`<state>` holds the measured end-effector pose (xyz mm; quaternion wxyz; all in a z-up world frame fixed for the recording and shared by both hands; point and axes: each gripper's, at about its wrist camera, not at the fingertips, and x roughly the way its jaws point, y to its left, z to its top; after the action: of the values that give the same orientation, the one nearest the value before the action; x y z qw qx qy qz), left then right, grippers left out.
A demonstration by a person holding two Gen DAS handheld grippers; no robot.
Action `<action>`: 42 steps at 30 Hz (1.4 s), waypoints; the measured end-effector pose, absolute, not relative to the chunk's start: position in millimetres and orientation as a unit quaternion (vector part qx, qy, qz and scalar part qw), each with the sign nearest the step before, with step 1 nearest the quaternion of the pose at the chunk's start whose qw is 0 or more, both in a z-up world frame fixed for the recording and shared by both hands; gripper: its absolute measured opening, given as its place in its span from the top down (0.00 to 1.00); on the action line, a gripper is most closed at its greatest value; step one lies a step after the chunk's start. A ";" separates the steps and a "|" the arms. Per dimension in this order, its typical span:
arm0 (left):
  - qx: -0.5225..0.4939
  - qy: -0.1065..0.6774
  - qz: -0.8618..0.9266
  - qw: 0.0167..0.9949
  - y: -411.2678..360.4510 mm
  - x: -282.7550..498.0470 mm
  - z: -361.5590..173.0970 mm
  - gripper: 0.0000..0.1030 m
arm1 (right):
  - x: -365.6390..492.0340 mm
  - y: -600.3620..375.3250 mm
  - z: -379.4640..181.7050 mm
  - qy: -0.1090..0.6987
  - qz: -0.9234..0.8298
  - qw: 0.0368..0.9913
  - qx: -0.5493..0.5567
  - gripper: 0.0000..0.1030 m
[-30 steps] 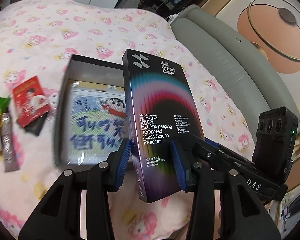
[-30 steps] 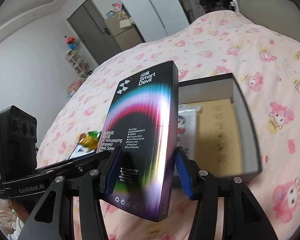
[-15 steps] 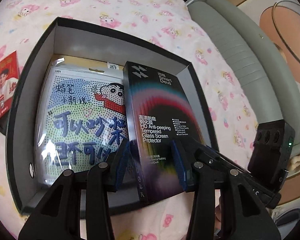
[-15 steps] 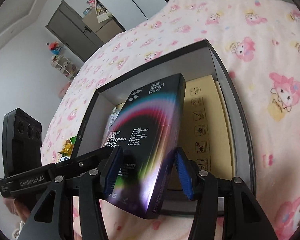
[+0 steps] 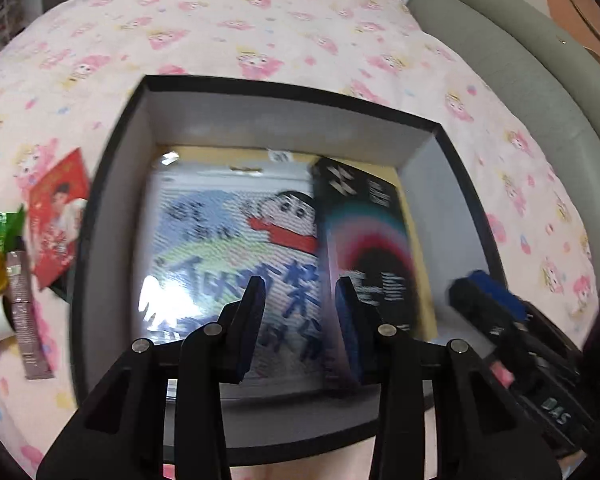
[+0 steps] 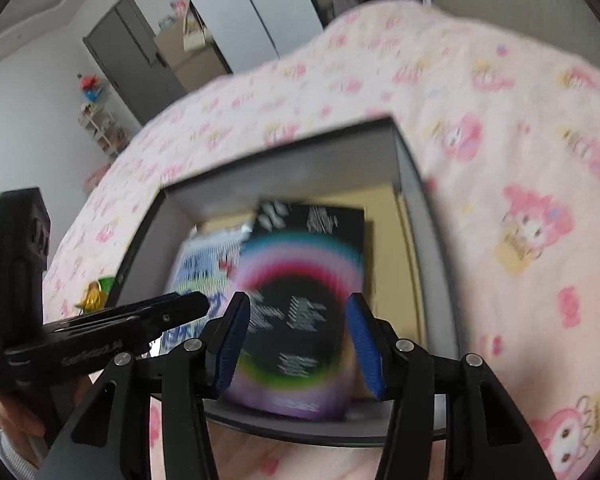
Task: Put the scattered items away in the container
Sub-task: 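Carry the Smart Devil box with the left gripper and lower it into the shoebox, then open the left gripper and withdraw it from the shoebox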
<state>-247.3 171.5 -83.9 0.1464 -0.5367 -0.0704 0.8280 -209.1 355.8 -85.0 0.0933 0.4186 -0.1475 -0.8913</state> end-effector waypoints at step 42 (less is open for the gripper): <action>-0.522 0.015 0.825 0.215 206.0 -200.4 -73.6 0.67 | -174.2 338.3 -63.4 -0.057 -0.904 0.015 0.423 0.56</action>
<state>-200.4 206.0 -73.6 0.2154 -0.5221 0.0153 0.8251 -174.2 338.3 -63.4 0.0145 0.4225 -0.0575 -0.9044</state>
